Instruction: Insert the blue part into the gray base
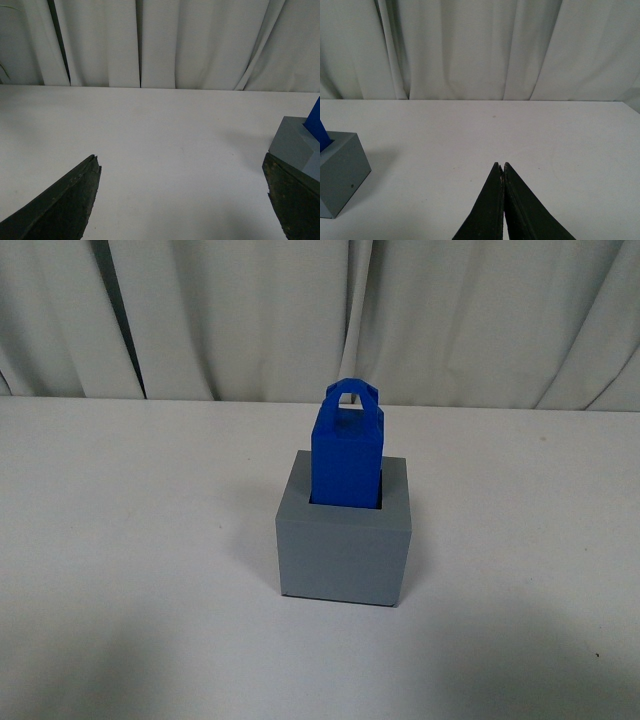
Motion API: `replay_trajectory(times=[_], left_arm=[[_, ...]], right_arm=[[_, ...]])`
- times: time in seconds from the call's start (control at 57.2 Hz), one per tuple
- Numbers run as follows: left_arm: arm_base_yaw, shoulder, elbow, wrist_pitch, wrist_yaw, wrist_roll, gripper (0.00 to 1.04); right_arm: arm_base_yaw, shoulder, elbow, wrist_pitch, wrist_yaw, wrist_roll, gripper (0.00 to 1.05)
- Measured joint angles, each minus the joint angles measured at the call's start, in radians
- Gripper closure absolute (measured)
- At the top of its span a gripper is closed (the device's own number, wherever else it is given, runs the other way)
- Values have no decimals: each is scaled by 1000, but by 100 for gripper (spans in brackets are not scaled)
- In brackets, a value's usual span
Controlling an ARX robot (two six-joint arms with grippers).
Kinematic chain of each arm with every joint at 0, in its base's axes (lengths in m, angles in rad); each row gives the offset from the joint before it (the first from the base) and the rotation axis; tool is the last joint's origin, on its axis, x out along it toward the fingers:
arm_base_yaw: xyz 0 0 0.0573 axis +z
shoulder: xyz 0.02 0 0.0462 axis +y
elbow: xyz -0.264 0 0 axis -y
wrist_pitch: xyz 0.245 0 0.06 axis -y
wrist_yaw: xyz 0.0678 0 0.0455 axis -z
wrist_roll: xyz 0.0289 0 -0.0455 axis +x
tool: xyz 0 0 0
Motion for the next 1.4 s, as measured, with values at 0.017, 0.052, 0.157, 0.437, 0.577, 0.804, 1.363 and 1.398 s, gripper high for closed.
replay_trajectory(times=[0.017,0.052,0.157,0.437,0.577,0.804,1.363,1.398], left_arm=[[0,0,0,0,0,0,6],[0,0,0,0,0,0,6],[0,0,0,0,0,0,6],[0,0,0,0,0,0,6],[0,0,0,0,0,0,6],[0,0,0,0,0,0,6],[0,0,0,0,0,0,6],[0,0,0,0,0,0,6]], right_arm=[[0,-16,0,-15,0,0,103],[0,-43,0,-39,0,0,103],[0,-94,0,-87,0,0,103],[0,-217,0,-209,0,0,103],[0,-254,0,-246,0,0,103],[0,-356,1,-371,0,0,103],[0,-463,0,-460,0,0,76],[0,-463,0,-460,0,0,69]])
